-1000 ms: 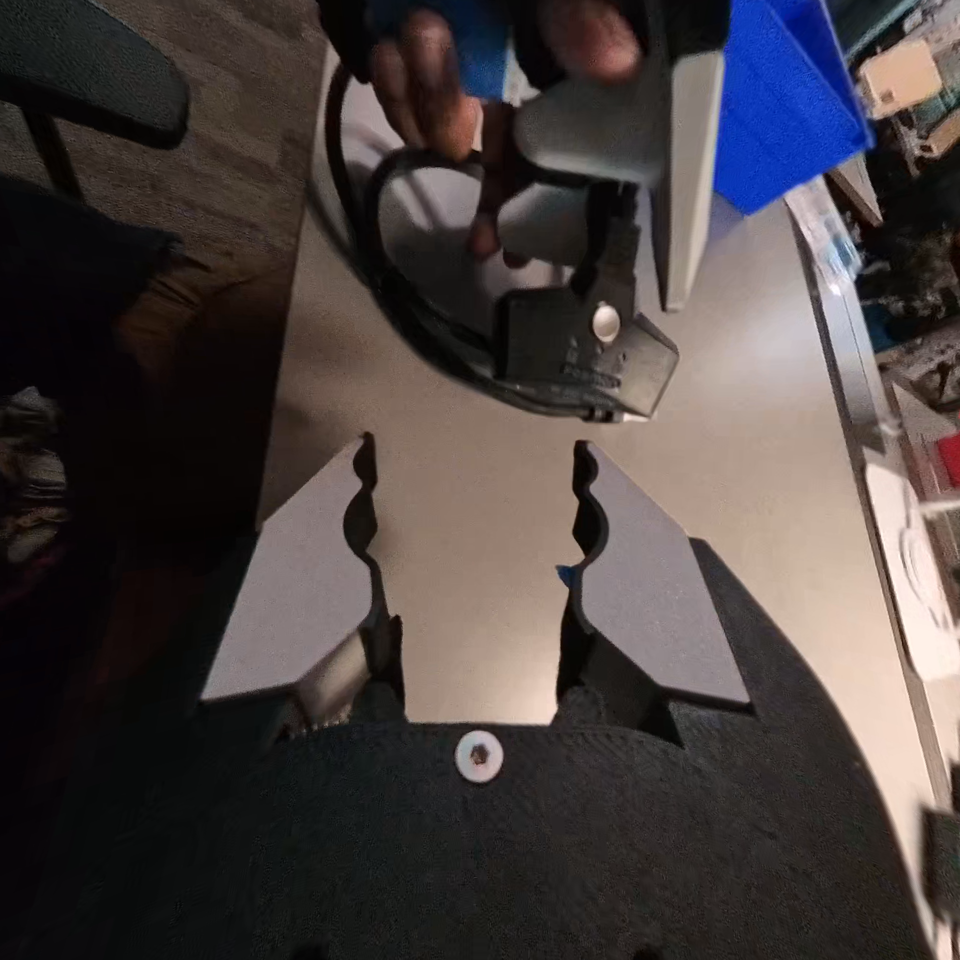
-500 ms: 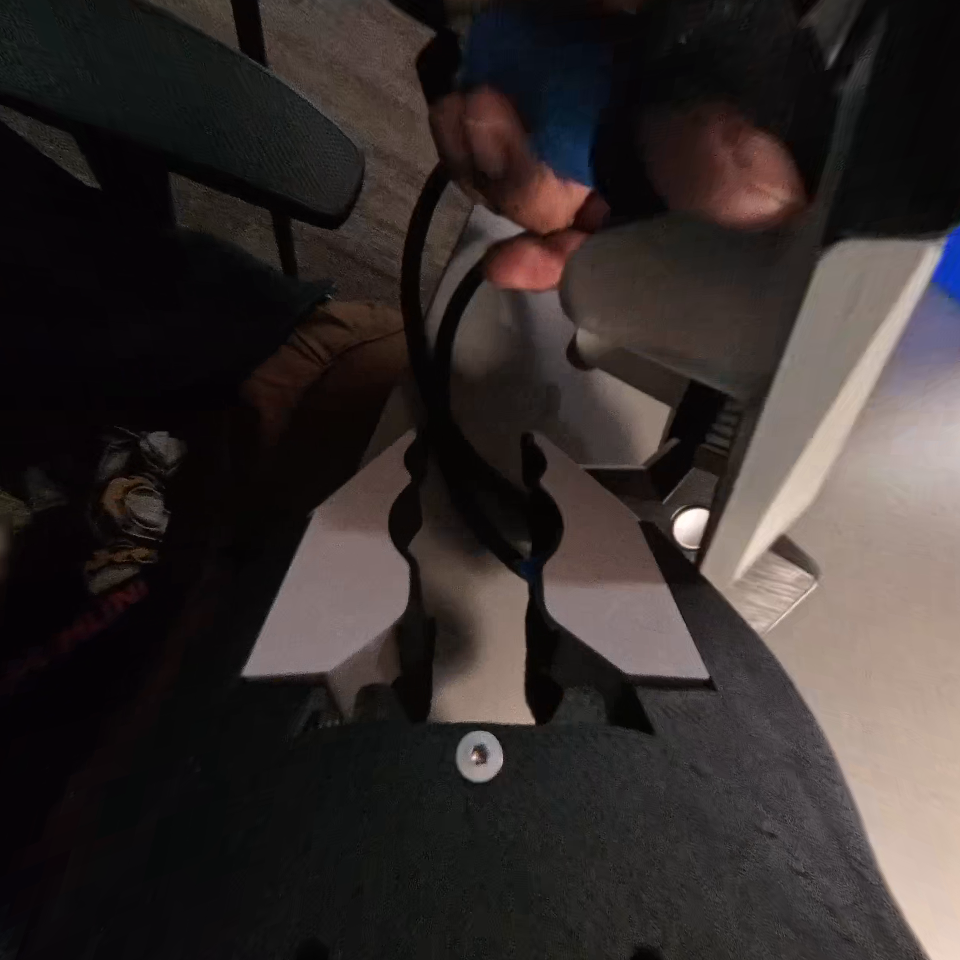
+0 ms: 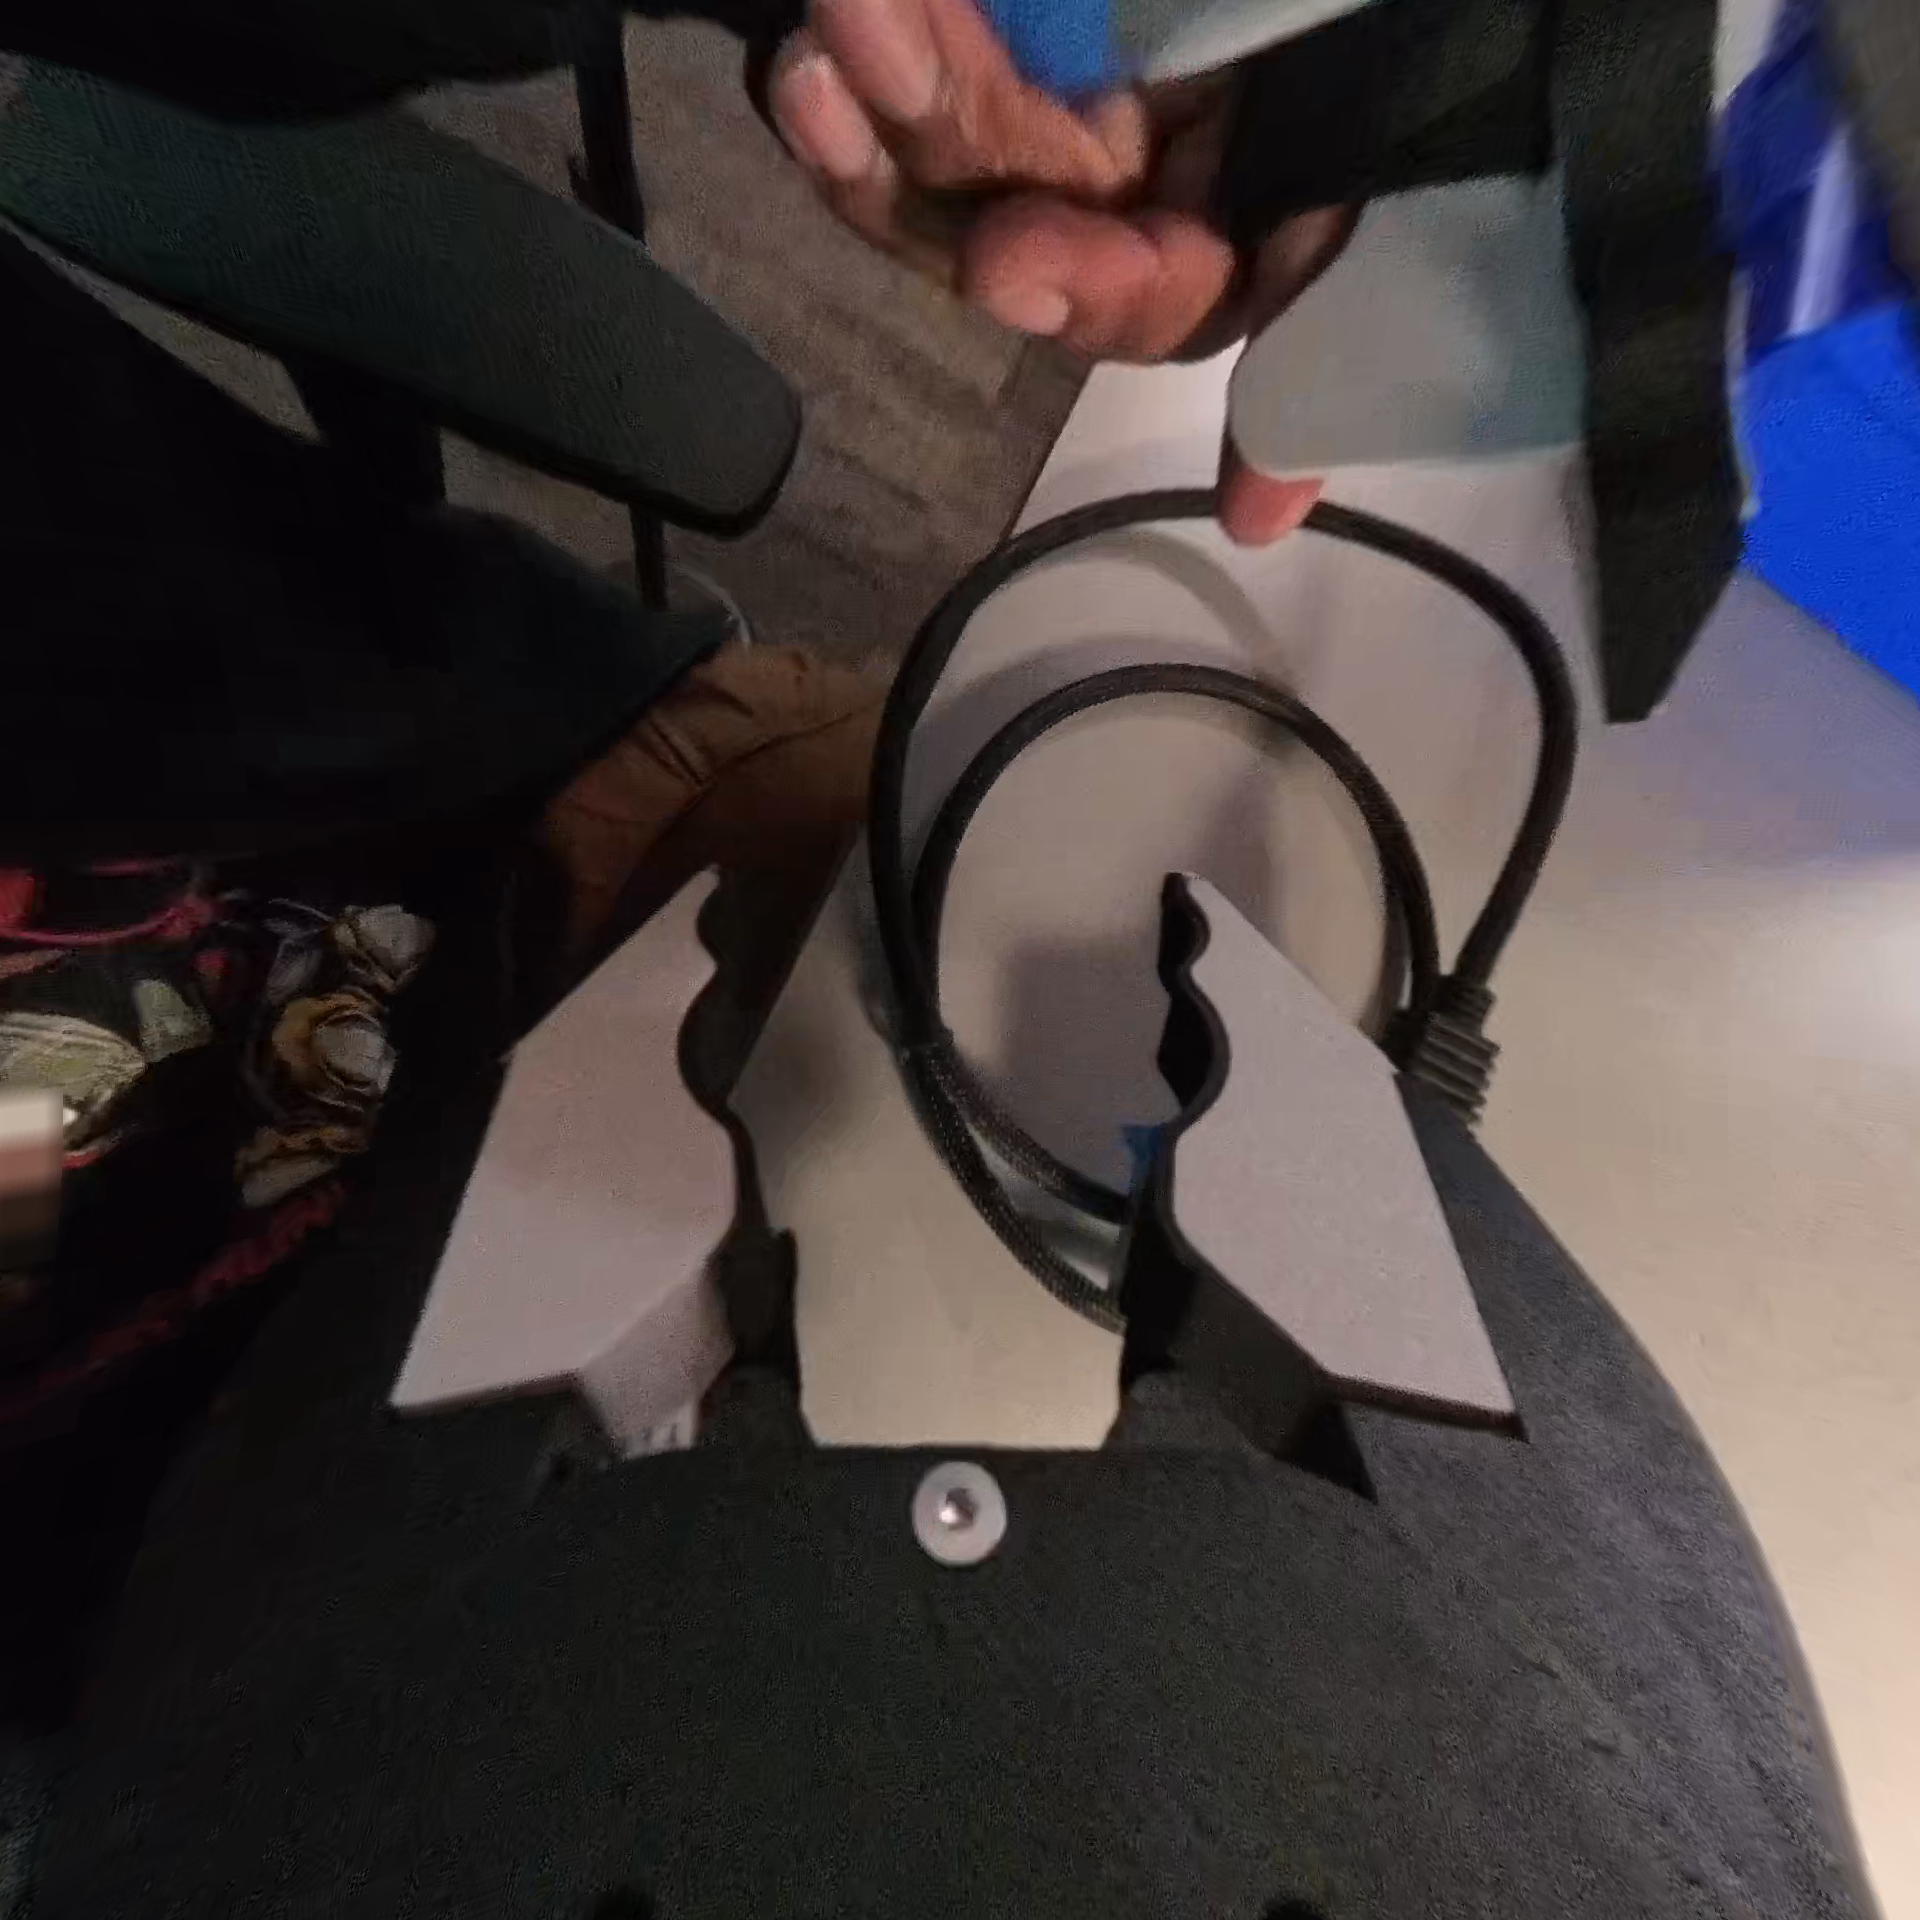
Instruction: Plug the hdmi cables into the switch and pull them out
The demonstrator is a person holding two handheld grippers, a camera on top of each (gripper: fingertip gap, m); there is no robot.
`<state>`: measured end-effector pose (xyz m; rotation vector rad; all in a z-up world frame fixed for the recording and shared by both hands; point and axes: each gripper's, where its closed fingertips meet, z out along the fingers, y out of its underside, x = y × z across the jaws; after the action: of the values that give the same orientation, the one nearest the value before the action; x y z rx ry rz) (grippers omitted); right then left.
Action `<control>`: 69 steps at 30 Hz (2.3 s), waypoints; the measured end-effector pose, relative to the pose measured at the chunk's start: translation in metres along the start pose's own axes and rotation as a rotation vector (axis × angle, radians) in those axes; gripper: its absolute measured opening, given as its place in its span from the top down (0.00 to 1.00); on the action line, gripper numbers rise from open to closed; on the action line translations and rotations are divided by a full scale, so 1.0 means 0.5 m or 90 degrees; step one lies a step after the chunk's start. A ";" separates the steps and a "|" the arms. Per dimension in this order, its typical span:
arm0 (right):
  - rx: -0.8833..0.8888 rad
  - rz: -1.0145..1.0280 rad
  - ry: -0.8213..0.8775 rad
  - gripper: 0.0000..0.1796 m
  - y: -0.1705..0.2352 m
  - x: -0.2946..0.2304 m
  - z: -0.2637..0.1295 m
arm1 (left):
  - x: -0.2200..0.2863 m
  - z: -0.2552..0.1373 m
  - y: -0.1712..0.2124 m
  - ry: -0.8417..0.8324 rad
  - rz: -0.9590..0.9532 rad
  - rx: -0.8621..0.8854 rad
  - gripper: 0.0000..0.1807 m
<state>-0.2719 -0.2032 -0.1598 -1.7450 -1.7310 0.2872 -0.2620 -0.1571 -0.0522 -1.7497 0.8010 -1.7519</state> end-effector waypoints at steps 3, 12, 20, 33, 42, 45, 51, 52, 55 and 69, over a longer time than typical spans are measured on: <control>-0.098 -0.006 -0.038 0.44 0.026 -0.009 0.058 | -0.014 -0.032 -0.006 0.007 -0.032 0.080 0.62; -0.138 -0.035 0.085 0.78 0.024 -0.020 0.035 | -0.012 -0.098 0.019 -0.010 0.006 0.109 0.64; -0.157 -0.028 0.152 0.95 0.079 -0.054 -0.059 | -0.028 -0.100 0.040 0.008 -0.016 0.121 0.65; 0.015 0.138 0.450 0.97 0.097 0.086 -0.454 | -0.003 -0.052 0.055 0.033 -0.012 0.106 0.67; 0.076 0.296 0.608 0.97 0.216 0.161 -0.725 | 0.002 -0.018 0.075 0.048 -0.026 0.085 0.67; 0.087 0.346 0.613 0.98 0.256 0.175 -0.774 | 0.002 -0.011 0.076 0.053 -0.031 0.083 0.67; 0.036 0.380 0.584 0.97 0.327 0.178 -0.724 | 0.000 0.003 0.083 0.056 -0.037 0.077 0.68; 0.033 0.377 0.591 0.97 0.331 0.180 -0.724 | -0.001 0.004 0.086 0.055 -0.038 0.074 0.68; 0.032 0.382 0.590 0.97 0.336 0.183 -0.716 | -0.005 0.009 0.093 0.049 -0.039 0.063 0.68; -0.247 0.253 0.391 0.90 0.405 0.115 -0.398 | 0.030 0.072 0.102 0.061 0.000 0.014 0.68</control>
<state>0.0130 -0.1887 -0.1092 -2.1549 -1.0335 -0.4138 -0.2281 -0.2044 -0.0798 -1.6622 0.8178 -1.8488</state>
